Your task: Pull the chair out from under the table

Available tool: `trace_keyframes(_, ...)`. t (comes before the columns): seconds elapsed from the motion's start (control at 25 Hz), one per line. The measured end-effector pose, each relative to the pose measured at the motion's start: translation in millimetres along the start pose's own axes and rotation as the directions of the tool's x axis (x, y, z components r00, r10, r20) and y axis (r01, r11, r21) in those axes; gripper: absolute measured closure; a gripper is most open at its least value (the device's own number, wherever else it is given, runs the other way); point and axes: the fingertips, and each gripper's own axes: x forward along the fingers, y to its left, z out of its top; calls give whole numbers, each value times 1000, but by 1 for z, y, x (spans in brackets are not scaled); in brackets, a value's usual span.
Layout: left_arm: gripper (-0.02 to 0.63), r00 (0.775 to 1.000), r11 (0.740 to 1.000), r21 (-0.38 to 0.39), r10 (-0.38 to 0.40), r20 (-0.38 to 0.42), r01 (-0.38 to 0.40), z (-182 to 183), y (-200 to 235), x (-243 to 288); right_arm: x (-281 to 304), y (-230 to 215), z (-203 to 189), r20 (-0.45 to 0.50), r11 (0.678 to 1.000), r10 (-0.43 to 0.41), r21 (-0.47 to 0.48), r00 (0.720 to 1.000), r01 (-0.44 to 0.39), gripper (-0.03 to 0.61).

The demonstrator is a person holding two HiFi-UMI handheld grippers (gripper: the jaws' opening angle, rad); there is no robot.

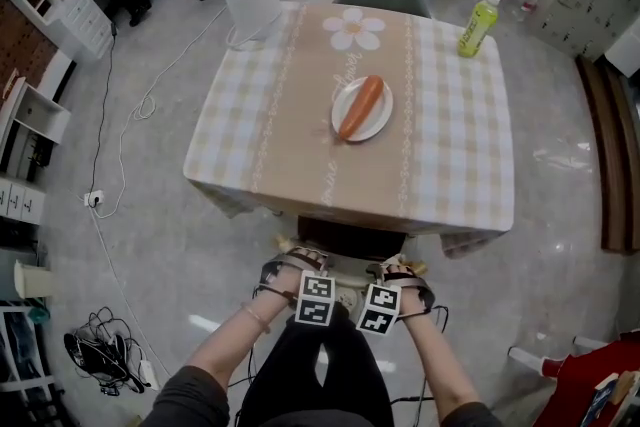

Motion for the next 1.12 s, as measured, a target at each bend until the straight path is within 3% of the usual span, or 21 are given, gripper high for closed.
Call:
trace_keyframes(0.24,344,999,1000,20,-20,-29,21,0,-3,18,10,-1,-4,-46,1000,1,22,999,0,370)
trace_keyframes(0.4,450,999,999,49,21,-43,-18,-2,6,21,17,-1,-4,-76,1000,-15,-14,997,14,393)
trace_keyframes(0.72,463,997,997,79,-4,-73,10,-2,4,22,20,1,-7,-135,994,-49,-104,990,35,433)
trace_keyframes(1.12,468,995,996,88,2,-100,7,-4,3,21,21,3,-7,-173,991,-45,-132,984,23,439)
